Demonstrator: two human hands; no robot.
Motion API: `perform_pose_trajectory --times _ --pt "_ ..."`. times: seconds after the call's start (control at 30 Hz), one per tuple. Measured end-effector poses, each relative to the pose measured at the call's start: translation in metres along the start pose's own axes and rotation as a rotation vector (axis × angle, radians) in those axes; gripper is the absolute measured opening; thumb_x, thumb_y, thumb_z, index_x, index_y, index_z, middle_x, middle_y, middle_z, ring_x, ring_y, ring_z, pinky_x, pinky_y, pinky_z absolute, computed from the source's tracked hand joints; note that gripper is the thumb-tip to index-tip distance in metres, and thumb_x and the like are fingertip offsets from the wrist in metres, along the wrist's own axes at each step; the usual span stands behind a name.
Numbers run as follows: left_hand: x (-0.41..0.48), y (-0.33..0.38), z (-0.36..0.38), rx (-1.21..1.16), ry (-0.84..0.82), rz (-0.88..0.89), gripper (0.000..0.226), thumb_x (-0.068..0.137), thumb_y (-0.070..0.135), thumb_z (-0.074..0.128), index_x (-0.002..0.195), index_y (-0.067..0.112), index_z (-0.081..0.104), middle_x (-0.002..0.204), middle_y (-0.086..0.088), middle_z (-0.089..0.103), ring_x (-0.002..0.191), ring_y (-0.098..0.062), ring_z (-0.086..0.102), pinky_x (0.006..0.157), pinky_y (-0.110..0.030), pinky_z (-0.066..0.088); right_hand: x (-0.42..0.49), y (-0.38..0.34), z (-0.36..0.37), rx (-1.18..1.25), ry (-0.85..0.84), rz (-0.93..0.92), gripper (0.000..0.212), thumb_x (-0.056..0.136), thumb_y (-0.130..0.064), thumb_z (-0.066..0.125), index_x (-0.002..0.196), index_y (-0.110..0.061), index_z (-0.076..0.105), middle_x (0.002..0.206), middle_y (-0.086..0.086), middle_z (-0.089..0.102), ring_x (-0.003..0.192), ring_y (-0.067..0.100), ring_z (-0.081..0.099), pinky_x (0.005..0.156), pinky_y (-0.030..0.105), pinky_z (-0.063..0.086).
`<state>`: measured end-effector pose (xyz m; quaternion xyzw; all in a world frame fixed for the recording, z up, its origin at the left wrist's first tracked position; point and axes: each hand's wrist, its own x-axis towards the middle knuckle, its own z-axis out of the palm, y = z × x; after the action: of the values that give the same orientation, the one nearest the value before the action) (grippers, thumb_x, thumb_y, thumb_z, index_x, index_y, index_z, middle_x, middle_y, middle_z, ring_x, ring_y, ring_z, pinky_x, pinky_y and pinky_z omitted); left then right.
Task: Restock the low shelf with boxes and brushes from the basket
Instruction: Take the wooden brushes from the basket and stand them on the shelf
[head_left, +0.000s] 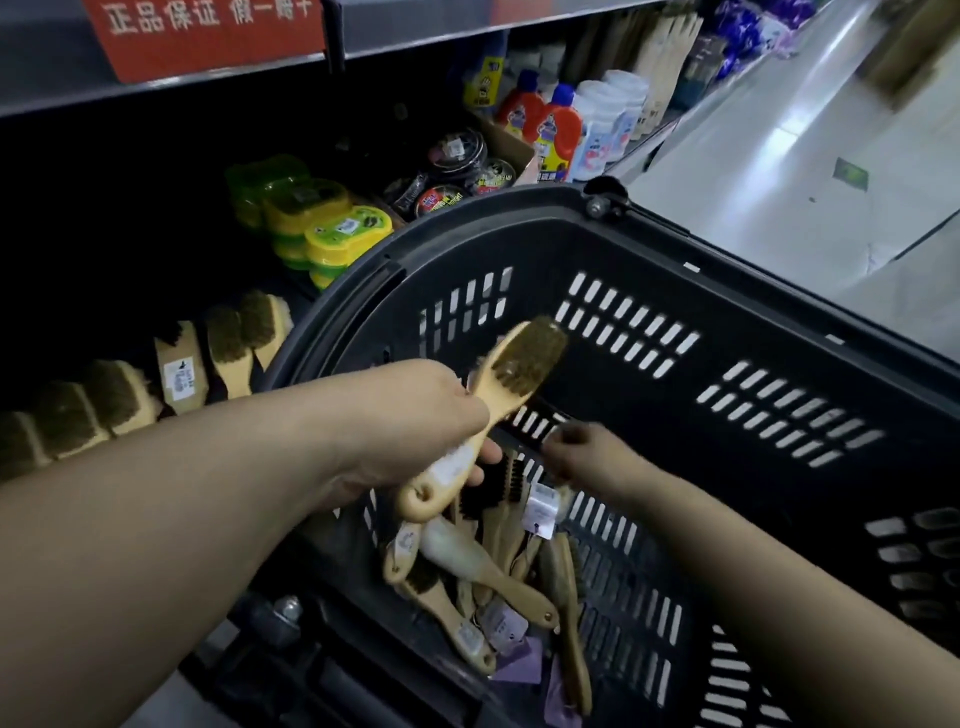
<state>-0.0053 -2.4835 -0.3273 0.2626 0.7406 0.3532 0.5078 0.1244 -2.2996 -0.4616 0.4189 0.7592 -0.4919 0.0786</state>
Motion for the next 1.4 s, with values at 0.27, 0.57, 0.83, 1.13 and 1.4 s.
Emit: perform_pose_trajectory --times 0.27,0.57,0.83,1.13,1.4 --pt "-0.003 -0.01 -0.004 0.195 0.024 -0.003 0.009 0.089 0.012 0.057 0.098 0.013 0.059 0.084 -0.015 0.064 0.073 -0.026 0.061 0.07 -0.04 0.051 -0.008 0.097 0.061 -0.604 -0.202 0.419 0.047 0.096 -0.033 0.044 0.131 -0.002 0.039 0.132 0.021 0.047 0.114 0.035 0.052 0.092 0.041 0.045" --pt "0.0 -0.003 -0.004 0.06 0.075 0.036 0.013 0.092 0.009 0.053 0.103 0.014 0.059 0.075 -0.009 0.059 0.061 -0.016 0.054 0.056 -0.026 0.046 -0.02 0.006 -0.017 0.473 -0.318 0.289 0.023 0.089 -0.013 0.044 0.11 -0.005 0.05 0.078 0.008 0.067 0.065 0.016 0.068 0.059 0.028 0.055" --pt "0.003 0.002 -0.001 -0.252 0.11 0.033 0.02 0.091 -0.003 0.049 0.102 0.013 0.052 0.101 -0.011 0.062 0.083 -0.019 0.065 0.073 -0.034 0.055 -0.05 -0.099 -0.005 1.084 -0.408 -0.244 0.046 0.072 -0.042 0.066 0.106 -0.012 0.059 0.083 0.004 0.059 0.06 0.009 0.053 0.045 0.015 0.046" --pt "0.004 0.001 -0.005 -0.412 0.037 0.092 0.018 0.095 0.012 0.05 0.11 0.021 0.051 0.085 -0.01 0.074 0.081 -0.021 0.071 0.074 -0.039 0.058 -0.052 -0.121 0.007 1.108 -0.112 -0.315 0.053 0.09 -0.052 0.036 0.114 -0.009 0.057 0.118 0.017 0.061 0.116 0.036 0.055 0.1 0.048 0.042" --pt "0.0 -0.002 -0.007 -0.196 0.084 0.171 0.04 0.072 0.012 0.078 0.107 0.019 0.061 0.086 -0.005 0.074 0.078 -0.021 0.071 0.065 -0.034 0.056 -0.037 -0.102 0.013 0.899 -0.076 -0.448 0.054 0.087 -0.058 0.04 0.105 -0.015 0.068 0.104 0.01 0.07 0.093 0.021 0.067 0.083 0.031 0.056"
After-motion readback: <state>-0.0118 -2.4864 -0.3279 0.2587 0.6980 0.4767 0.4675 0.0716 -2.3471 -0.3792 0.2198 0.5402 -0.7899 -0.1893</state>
